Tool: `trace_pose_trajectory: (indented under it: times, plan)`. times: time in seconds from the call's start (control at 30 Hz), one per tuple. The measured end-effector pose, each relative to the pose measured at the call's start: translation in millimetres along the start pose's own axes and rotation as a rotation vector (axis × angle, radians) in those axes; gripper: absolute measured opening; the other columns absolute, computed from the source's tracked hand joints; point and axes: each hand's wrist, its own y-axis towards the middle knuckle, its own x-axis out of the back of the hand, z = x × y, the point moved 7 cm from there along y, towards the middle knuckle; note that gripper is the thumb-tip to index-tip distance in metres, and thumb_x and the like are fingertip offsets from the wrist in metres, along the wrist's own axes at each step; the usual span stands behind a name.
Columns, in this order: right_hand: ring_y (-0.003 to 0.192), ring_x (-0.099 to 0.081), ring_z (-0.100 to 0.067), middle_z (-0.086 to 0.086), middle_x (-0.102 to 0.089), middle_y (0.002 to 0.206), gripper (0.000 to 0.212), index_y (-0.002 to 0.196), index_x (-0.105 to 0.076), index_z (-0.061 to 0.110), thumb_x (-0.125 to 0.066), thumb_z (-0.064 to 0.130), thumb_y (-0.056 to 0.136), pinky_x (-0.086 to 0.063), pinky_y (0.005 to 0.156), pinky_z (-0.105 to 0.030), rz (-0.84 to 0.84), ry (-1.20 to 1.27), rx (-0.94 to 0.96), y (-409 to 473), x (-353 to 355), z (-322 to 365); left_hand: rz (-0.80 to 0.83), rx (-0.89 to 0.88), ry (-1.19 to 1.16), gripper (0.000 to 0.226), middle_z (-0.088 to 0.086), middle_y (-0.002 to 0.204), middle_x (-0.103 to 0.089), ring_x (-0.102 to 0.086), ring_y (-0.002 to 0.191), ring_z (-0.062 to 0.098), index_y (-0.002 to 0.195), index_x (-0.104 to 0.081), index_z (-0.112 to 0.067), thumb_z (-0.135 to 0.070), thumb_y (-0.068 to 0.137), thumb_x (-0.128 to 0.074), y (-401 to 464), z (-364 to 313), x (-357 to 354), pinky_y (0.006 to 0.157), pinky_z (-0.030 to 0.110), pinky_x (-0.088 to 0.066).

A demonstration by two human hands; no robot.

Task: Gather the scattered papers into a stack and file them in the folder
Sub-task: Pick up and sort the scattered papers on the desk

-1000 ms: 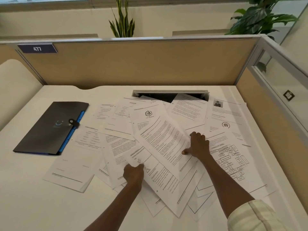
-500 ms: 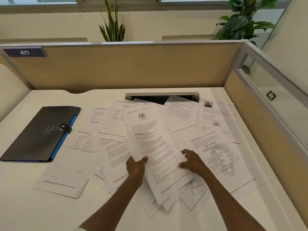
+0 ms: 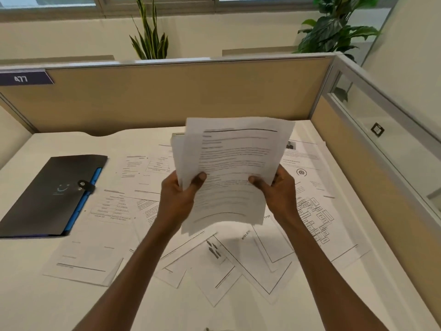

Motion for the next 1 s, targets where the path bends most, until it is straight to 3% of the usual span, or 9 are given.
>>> trace_pose_trajectory:
  times: [0.1, 0.2, 0.3, 0.4, 0.5, 0.57, 0.67, 0.87, 1.0]
  plan:
    - [0.09, -0.069, -0.005, 0.012, -0.072, 0.098, 0.048, 0.112, -0.061, 0.014, -0.085, 0.02, 0.071, -0.056, 0.068, -0.015, -0.066, -0.031, 0.025, -16.2, 2.5, -10.1, -0.072, 0.037, -0.034, 0.024, -0.014, 0.094, -0.076, -0.072, 0.085, 0.005, 0.089, -0.073, -0.039, -0.041, 0.067, -0.082, -16.0, 15.1, 8.7, 0.061, 0.018, -0.057]
    - [0.098, -0.067, -0.015, 0.003, -0.07, 0.102, 0.05, 0.116, -0.06, 0.007, -0.083, 0.012, 0.071, -0.056, 0.07, -0.015, 0.003, -0.132, -0.063, -37.1, -5.8, -49.1, -0.046, 0.139, 0.021, 0.037, -0.008, 0.096, -0.077, -0.072, 0.09, 0.008, 0.099, -0.07, -0.032, -0.029, 0.067, -0.088, -37.0, 61.8, 5.4, 0.064, 0.025, -0.06]
    - [0.103, -0.065, -0.022, -0.002, -0.069, 0.106, 0.049, 0.118, -0.06, 0.011, -0.08, 0.006, 0.074, -0.059, 0.077, -0.027, 0.065, -0.19, -0.148, -50.3, -6.5, -85.5, -0.016, 0.168, 0.162, 0.029, -0.004, 0.093, -0.075, -0.072, 0.089, 0.015, 0.099, -0.067, -0.033, -0.017, 0.079, -0.08, -48.8, 98.0, -0.2, 0.065, 0.029, -0.061]
    - [0.107, -0.062, -0.02, 0.008, -0.065, 0.108, 0.057, 0.119, -0.052, 0.022, -0.08, 0.004, 0.073, -0.052, 0.079, -0.023, 0.118, -0.324, -0.174, -39.4, 14.1, -98.8, -0.1, 0.176, 0.264, 0.013, -0.004, 0.078, -0.072, -0.072, 0.077, 0.024, 0.083, -0.065, -0.025, -0.027, 0.081, -0.077, -39.2, 108.0, 5.0, 0.054, 0.027, -0.059]
    - [0.12, -0.052, -0.027, -0.009, -0.055, 0.127, 0.072, 0.131, -0.046, 0.01, -0.083, 0.004, 0.07, -0.044, 0.092, -0.029, -0.006, -0.578, -0.245, -18.3, 72.7, -109.2, -0.114, 0.168, 0.267, 0.015, -0.009, 0.084, -0.07, -0.069, 0.08, 0.013, 0.092, -0.065, -0.018, -0.026, 0.084, -0.075, -23.4, 105.4, 10.8, 0.059, 0.023, -0.055]
    - [0.126, -0.044, -0.034, -0.019, -0.048, 0.136, 0.08, 0.136, -0.042, 0.004, -0.085, 0.011, 0.069, -0.04, 0.1, -0.038, -0.148, -0.752, -0.342, -8.9, 124.8, -112.4, -0.108, 0.167, 0.245, 0.018, -0.012, 0.089, -0.069, -0.067, 0.082, 0.007, 0.101, -0.065, -0.019, -0.022, 0.085, -0.073, -16.7, 101.0, 14.3, 0.063, 0.024, -0.054]
    - [0.129, -0.038, -0.041, -0.025, -0.043, 0.139, 0.092, 0.139, -0.034, 0.002, -0.086, 0.028, 0.067, -0.042, 0.101, -0.048, -0.252, -0.988, -0.494, -5.0, 189.7, -118.2, -0.087, 0.185, 0.245, 0.019, -0.016, 0.09, -0.066, -0.064, 0.082, 0.004, 0.104, -0.063, -0.021, -0.019, 0.087, -0.071, -15.3, 101.9, 17.8, 0.061, 0.02, -0.051]
    - [0.134, -0.031, -0.042, -0.024, -0.035, 0.143, 0.115, 0.136, -0.031, 0.002, -0.083, 0.063, 0.054, -0.035, 0.106, -0.052, -0.106, -1.24, -0.717, -6.8, 235.3, -138.9, -0.053, 0.311, 0.255, 0.021, -0.005, 0.093, -0.07, -0.069, 0.084, 0.017, 0.108, -0.064, -0.014, -0.016, 0.088, -0.07, -18.0, 125.2, 24.0, 0.062, 0.029, -0.054]
    - [0.126, -0.046, -0.037, -0.017, -0.052, 0.132, 0.102, 0.129, -0.039, 0.005, -0.084, 0.061, 0.055, -0.04, 0.101, -0.046, -0.02, -1.236, -0.713, 3.9, 237.4, -140.1, -0.079, 0.367, 0.243, 0.019, -0.005, 0.091, -0.07, -0.069, 0.082, 0.02, 0.107, -0.064, -0.014, -0.014, 0.089, -0.069, -18.1, 135.8, 27.0, 0.058, 0.028, -0.053]
